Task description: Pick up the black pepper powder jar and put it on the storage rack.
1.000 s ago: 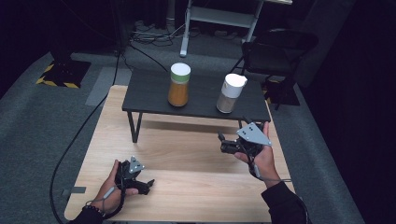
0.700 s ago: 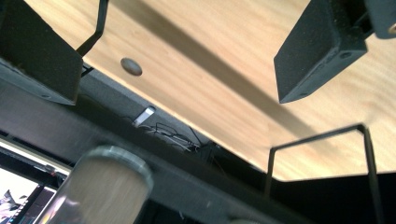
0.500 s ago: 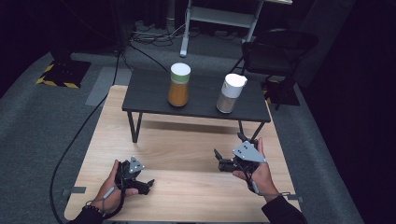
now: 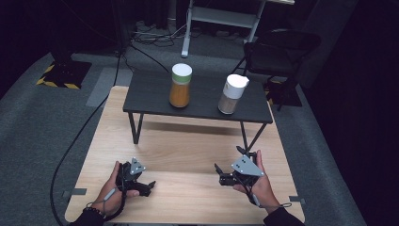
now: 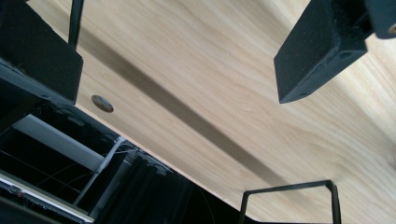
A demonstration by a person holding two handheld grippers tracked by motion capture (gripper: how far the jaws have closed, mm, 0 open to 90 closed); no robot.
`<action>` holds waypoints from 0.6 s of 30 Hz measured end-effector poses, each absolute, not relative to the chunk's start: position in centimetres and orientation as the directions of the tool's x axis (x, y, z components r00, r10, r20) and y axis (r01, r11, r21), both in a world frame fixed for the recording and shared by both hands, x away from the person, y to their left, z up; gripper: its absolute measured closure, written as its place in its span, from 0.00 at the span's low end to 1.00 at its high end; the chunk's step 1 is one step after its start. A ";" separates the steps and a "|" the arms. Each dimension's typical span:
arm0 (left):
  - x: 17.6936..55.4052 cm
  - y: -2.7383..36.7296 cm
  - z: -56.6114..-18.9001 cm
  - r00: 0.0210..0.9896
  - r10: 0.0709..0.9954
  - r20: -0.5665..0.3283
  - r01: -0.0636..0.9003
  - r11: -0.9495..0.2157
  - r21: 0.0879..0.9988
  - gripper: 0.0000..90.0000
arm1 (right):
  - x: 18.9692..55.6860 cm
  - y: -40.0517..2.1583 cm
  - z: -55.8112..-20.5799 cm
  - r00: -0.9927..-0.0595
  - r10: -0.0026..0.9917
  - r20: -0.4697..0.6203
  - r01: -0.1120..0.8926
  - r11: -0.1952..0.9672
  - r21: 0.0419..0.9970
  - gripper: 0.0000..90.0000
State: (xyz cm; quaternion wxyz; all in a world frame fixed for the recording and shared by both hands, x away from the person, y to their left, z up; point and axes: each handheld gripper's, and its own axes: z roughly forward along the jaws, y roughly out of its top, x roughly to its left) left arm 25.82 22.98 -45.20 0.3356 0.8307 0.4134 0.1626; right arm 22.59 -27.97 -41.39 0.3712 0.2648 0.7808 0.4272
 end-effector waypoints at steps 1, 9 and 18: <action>25.8 23.0 -45.2 0.606 0.796 -0.007 0.578 -0.433 0.692 0.01 | 22.5 -28.0 -41.6 -0.584 0.731 -0.352 0.099 0.494 0.864 0.01; 25.8 23.0 -45.2 0.605 0.796 -0.007 0.578 -0.433 0.692 0.01 | 21.8 -28.4 -42.9 -0.599 0.719 -0.353 0.101 0.504 0.858 0.01; 25.8 23.0 -45.2 0.606 0.796 -0.007 0.577 -0.434 0.692 0.01 | 21.5 -29.0 -43.9 -0.614 0.710 -0.346 0.127 0.521 0.844 0.01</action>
